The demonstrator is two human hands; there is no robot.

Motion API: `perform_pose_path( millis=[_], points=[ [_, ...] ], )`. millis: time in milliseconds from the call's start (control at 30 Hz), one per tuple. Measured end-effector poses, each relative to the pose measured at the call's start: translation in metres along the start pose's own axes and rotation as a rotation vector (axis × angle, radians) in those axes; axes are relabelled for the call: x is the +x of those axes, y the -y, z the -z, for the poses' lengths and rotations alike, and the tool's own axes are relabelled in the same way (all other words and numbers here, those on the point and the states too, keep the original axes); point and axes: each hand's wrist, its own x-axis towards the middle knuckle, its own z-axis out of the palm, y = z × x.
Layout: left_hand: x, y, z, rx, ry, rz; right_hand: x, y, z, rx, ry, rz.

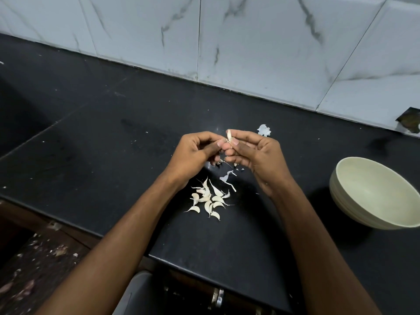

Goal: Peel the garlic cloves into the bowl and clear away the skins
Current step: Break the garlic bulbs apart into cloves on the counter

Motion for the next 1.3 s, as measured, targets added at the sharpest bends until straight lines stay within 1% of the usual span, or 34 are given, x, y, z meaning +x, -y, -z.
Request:
perform_pose_path(
  millis=[133, 333, 567, 733, 900, 967, 1033, 1100, 1167, 1300],
  points=[
    [0.000, -0.003, -0.001, -0.040, 0.001, -0.005, 0.000, -0.001, 0.001, 0.002, 0.006, 0.006],
    [0.000, -0.003, 0.000, -0.008, -0.054, -0.034, -0.002, -0.001, -0.004, -0.038, 0.000, 0.060],
    [-0.002, -0.006, 0.004, -0.015, 0.000, -0.037, -0.006, 0.001, -0.004, -0.029, 0.040, 0.076],
    [-0.003, -0.008, 0.007, 0.036, 0.015, -0.048, -0.005, 0.002, -0.003, -0.038, 0.055, 0.040],
    [-0.003, -0.006, 0.008, 0.195, 0.033, -0.104, -0.003, -0.001, 0.003, -0.200, 0.045, 0.056],
    [-0.003, -0.005, 0.007, 0.237, 0.039, -0.129, -0.002, -0.002, 0.003, -0.283, 0.017, 0.112],
    [-0.004, -0.004, 0.005, 0.270, 0.030, -0.158, -0.001, -0.003, 0.003, -0.398, -0.045, 0.206],
    [-0.005, -0.005, 0.003, 0.256, 0.024, -0.170, 0.002, -0.005, 0.005, -0.467, -0.108, 0.274],
    [-0.006, -0.006, 0.002, 0.235, 0.027, -0.172, 0.003, -0.005, 0.005, -0.419, -0.129, 0.264],
    [-0.008, -0.007, 0.002, 0.196, 0.019, -0.158, 0.000, -0.003, 0.001, -0.230, -0.131, 0.170]
  ],
)
